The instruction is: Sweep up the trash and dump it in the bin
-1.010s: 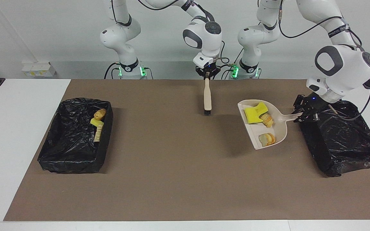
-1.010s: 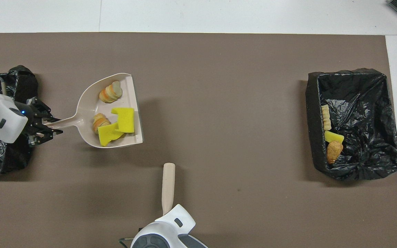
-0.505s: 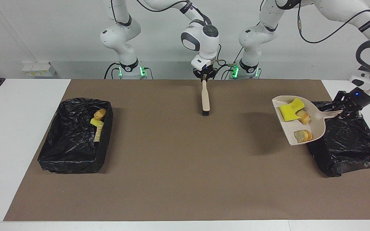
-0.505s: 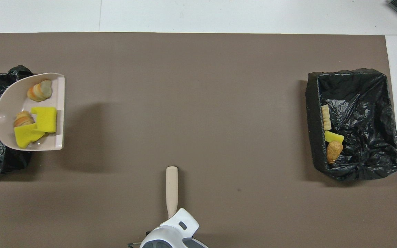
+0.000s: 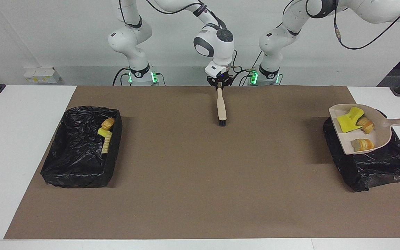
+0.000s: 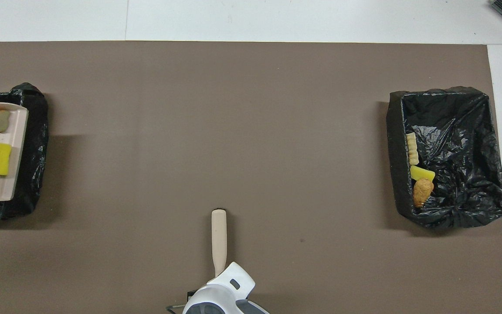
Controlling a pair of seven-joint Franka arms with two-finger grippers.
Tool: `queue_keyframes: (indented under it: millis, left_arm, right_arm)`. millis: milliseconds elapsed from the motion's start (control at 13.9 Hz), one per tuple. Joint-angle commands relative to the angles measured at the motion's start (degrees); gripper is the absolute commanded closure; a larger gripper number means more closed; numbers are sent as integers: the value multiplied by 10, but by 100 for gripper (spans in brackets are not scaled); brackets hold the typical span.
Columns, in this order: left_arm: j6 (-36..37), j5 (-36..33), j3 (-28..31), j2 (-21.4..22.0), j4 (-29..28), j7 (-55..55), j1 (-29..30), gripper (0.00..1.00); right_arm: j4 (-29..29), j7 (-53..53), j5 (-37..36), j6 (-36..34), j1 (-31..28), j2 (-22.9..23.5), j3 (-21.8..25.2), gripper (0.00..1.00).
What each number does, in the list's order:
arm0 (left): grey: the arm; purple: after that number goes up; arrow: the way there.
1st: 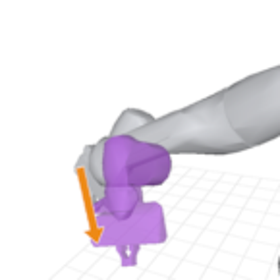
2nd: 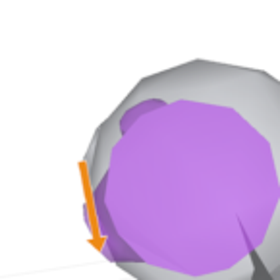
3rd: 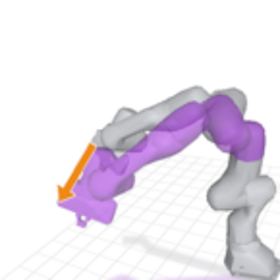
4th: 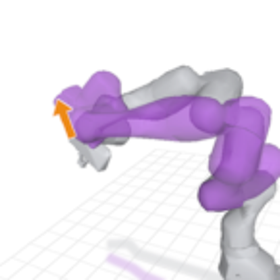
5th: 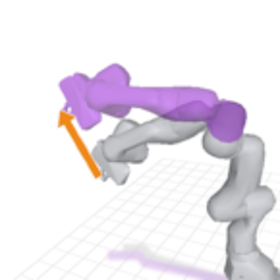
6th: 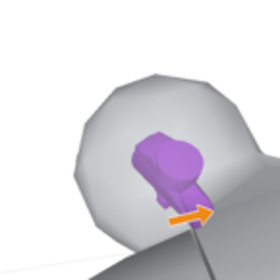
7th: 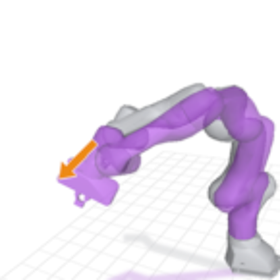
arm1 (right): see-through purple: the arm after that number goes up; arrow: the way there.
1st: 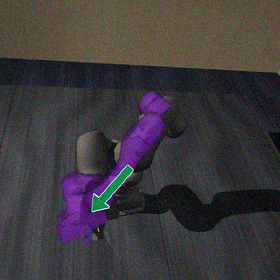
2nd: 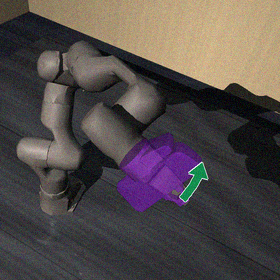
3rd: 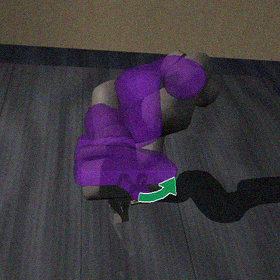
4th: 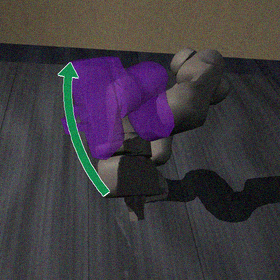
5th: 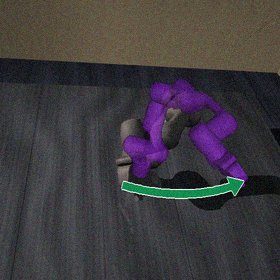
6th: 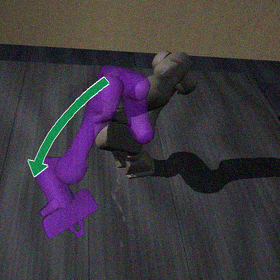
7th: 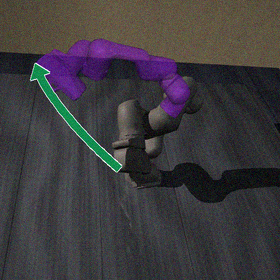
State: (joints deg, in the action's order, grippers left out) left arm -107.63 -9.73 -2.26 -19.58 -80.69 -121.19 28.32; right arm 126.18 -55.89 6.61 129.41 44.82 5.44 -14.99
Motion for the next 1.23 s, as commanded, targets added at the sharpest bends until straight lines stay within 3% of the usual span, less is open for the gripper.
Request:
queue_keyframes:
  millis: [0, 72, 144, 216, 433, 794, 1010, 1154]
  left_arm:
    - [-38, -65, -5, -27, 43, -7, 9, 100]
    - [-56, -96, -5, -27, 42, 6, 6, 100]
    - [-64, -129, -5, -27, 41, 27, 4, 100]
    - [-71, -175, -5, -27, 36, 58, -6, 100]
    - [-79, -299, -5, -13, 1, 203, -37, 100]
    - [-81, -515, -6, 67, -115, 294, -85, 100]
    - [-81, -546, -5, 120, -150, 294, -78, 100]
    - [-70, -582, -5, 139, -157, 294, -78, 100]
  right_arm:
    - [-23, 8, -5, 13, -13, 17, 1, 38]
    - [-29, 8, -5, 14, -19, 17, 2, 29]
    - [-39, 10, -5, 13, -35, 12, 2, 11]
    - [-48, 13, -5, 9, -52, 5, 2, 0]
    - [-62, 33, -6, 7, -116, -32, 1, 0]
    - [-119, 92, -13, -7, -236, -39, 4, 0]
    - [-196, 150, -101, -108, -310, -46, 3, 0]
    - [-256, 223, -104, -176, -371, -46, 2, 0]
